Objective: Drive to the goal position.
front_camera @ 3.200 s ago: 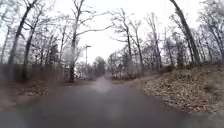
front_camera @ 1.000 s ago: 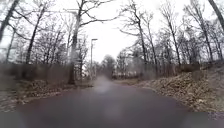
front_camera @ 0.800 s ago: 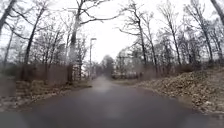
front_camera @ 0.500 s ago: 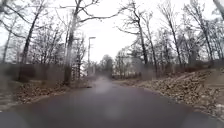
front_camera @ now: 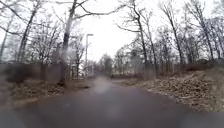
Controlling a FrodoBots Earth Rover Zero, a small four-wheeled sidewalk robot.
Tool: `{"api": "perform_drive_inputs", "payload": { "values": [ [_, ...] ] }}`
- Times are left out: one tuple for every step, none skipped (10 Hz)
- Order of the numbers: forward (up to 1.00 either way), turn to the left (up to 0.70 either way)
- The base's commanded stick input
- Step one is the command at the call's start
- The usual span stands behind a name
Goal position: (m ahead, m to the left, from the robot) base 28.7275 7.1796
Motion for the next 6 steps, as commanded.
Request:
{"api": "perform_drive_inputs", "payload": {
  "values": [
    [1.0, 0.0],
    [1.0, 0.0],
    [1.0, 0.0],
    [1.0, 0.0],
    [1.0, 0.0],
    [1.0, 0.0]
  ]
}}
